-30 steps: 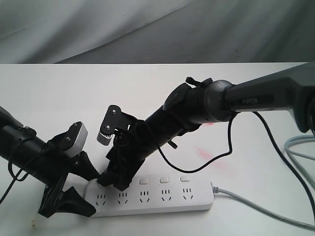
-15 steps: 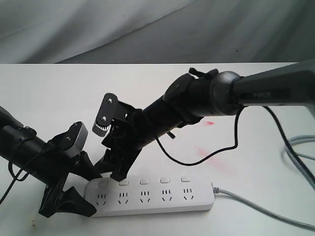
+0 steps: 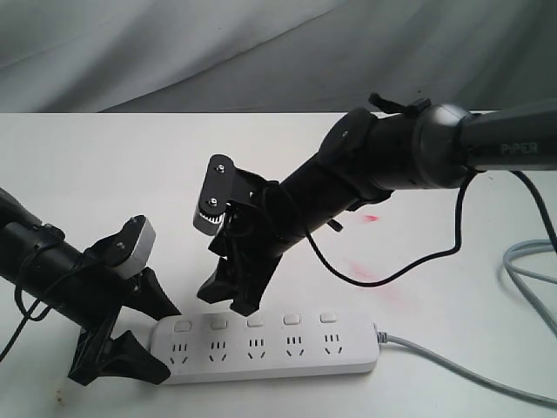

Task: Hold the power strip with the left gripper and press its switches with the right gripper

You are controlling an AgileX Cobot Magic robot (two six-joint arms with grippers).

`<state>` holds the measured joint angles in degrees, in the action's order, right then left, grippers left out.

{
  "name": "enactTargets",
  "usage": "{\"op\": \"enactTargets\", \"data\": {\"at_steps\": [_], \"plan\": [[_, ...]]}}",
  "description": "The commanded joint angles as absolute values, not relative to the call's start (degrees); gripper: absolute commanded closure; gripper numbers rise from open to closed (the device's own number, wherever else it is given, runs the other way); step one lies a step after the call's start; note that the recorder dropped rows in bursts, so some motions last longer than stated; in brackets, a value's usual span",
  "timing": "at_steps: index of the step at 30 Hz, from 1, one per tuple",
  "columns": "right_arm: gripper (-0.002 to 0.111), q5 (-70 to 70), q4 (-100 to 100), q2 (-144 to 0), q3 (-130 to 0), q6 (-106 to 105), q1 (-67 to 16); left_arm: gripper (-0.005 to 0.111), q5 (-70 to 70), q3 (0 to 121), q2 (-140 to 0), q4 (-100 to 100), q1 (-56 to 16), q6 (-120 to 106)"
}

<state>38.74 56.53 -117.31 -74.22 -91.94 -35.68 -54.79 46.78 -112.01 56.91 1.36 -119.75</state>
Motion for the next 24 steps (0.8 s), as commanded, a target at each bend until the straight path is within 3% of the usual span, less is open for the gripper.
{"op": "enactTargets", "data": {"at_steps": [1,24], "plan": [[0.046,38.18,58.96,-117.02,-72.58,-94.37,-35.43,0.042,-55.73,46.84,-112.09,57.65,1.04,-119.94],[0.046,37.66,59.96,-120.36,-72.44,-94.93,-35.43,0.042,-55.73,46.84,-112.09,57.65,1.04,-119.94]]}}
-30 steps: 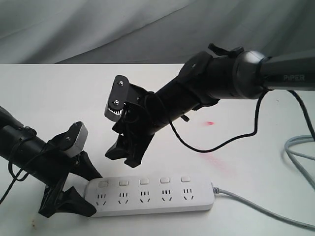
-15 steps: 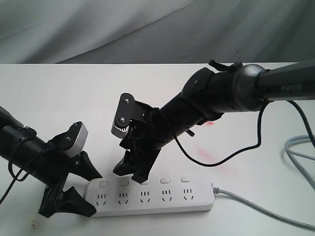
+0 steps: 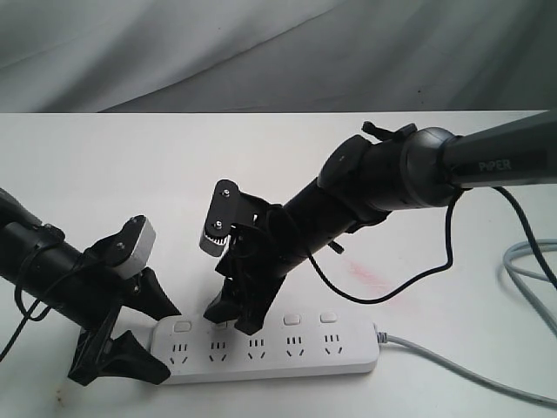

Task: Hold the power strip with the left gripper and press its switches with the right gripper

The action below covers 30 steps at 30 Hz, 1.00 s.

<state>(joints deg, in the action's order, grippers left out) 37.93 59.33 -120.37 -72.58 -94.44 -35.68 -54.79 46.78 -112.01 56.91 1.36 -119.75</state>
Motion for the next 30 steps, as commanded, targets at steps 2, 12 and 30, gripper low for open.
{"op": "enactTargets", "data": {"at_steps": [2,12,30], "plan": [[0.046,37.55,59.96,-120.36,-72.44,-94.93,-35.43,0.042,-55.73,46.84,-112.09,57.65,1.04,-119.94],[0.046,37.32,59.3,-120.36,-72.44,-94.44,-35.43,0.042,-55.73,46.84,-112.09,57.65,1.04,-119.94],[0.046,36.41,59.07,-122.45,-70.35,-93.96,-35.43,0.042,-55.73,46.84,-112.09,57.65,1.04,-119.94]]}}
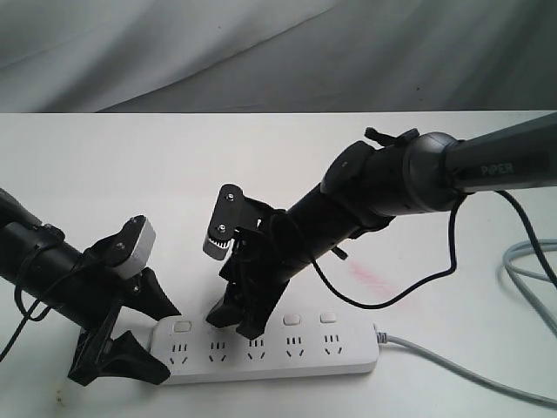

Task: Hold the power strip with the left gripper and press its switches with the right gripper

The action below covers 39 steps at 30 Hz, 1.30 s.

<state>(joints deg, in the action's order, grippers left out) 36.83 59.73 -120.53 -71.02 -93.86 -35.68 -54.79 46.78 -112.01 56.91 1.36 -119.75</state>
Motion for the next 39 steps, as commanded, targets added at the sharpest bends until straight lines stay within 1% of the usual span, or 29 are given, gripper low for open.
{"op": "enactTargets", "data": {"at_steps": [1,13,18,24,33,36,39], "plan": [[0.046,36.24,59.07,-122.93,-70.35,-93.96,-35.43,0.042,-55.73,46.84,-112.09,57.65,1.04,-119.94],[0.046,32.96,58.66,-123.21,-70.35,-93.43,-35.43,0.042,-55.73,46.84,-112.09,57.65,1.04,-119.94],[0.046,32.24,54.17,-123.4,-69.55,-90.06,-35.36,0.042,-55.73,46.84,-112.09,57.65,1.04,-119.94],[0.046,31.49,53.92,-123.4,-68.36,-89.86,-35.22,0.042,-55.73,46.84,-112.09,57.65,1.04,-119.94],[0.046,30.96,53.92,-123.4,-68.36,-89.61,-33.19,0.042,-55.73,46.84,-112.09,57.65,1.04,-119.94],[0.046,32.45,56.48,-123.07,-68.46,-90.6,-33.32,0.042,-55.73,46.84,-112.09,57.65,1.04,-119.94],[0.046,34.34,63.1,-118.51,-68.46,-95.5,-33.19,0.042,-55.73,46.84,-112.09,57.65,1.04,-119.94]]}}
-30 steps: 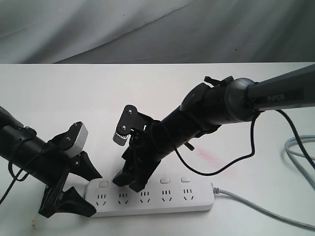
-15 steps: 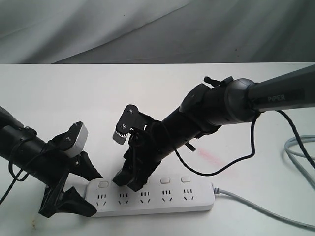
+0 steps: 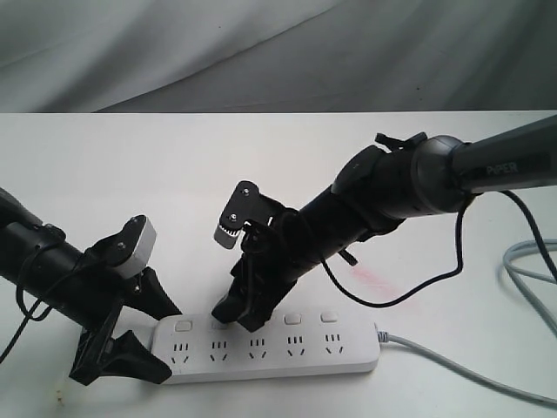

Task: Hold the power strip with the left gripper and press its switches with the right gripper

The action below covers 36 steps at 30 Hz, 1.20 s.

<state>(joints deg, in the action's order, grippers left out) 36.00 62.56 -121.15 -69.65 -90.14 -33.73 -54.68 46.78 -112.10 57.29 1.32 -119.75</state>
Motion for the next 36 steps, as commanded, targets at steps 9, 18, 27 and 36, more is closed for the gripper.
{"op": "enactTargets", "data": {"at_steps": [9,18,27,36], "plan": [[0.046,38.45,60.53,-110.43,-68.46,-96.74,-30.49,0.042,-55.73,46.84,-112.09,57.65,1.04,-119.94],[0.046,41.55,61.85,-110.65,-67.65,-97.59,-28.63,0.042,-55.73,46.84,-112.09,57.65,1.04,-119.94],[0.046,39.88,65.51,-112.93,-63.68,-101.19,-28.63,0.042,-55.73,46.84,-112.09,57.65,1.04,-119.94],[0.046,38.15,65.54,-113.68,-63.68,-101.7,-28.63,0.042,-55.73,46.84,-112.09,57.65,1.04,-119.94]]}}
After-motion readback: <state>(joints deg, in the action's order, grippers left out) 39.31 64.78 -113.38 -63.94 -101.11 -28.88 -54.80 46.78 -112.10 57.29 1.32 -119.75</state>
